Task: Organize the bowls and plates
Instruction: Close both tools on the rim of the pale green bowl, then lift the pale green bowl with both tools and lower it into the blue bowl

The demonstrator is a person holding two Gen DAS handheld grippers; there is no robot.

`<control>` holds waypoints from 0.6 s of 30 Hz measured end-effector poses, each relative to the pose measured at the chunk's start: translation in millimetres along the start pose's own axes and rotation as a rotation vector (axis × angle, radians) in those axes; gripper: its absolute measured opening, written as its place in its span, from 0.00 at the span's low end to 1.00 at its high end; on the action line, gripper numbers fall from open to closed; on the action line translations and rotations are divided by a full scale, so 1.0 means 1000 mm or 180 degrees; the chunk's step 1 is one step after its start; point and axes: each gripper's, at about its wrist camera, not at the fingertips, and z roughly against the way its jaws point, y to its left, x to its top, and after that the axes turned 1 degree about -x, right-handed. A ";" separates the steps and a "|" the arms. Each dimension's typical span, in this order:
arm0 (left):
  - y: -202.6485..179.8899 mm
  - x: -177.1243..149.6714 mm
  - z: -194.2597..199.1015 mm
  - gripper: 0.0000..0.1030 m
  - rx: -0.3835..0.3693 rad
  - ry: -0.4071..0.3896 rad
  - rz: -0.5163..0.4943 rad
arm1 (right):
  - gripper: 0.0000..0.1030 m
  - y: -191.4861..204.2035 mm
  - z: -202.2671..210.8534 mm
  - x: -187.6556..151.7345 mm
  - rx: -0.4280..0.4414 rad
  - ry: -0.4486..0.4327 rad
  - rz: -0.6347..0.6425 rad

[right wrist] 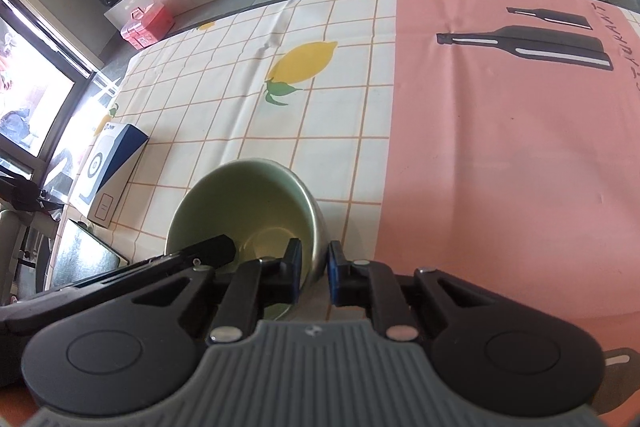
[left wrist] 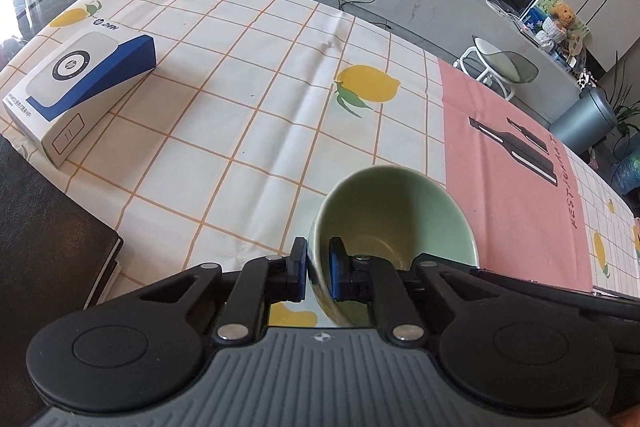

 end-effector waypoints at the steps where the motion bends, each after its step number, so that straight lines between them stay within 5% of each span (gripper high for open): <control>1: -0.001 0.000 0.000 0.12 0.0013 -0.0003 -0.0016 | 0.11 -0.001 0.000 0.000 0.0005 -0.0004 -0.0010; 18: -0.031 -0.022 0.054 0.10 0.0026 -0.0129 -0.0035 | 0.09 -0.006 0.048 -0.023 0.0067 -0.0111 -0.0076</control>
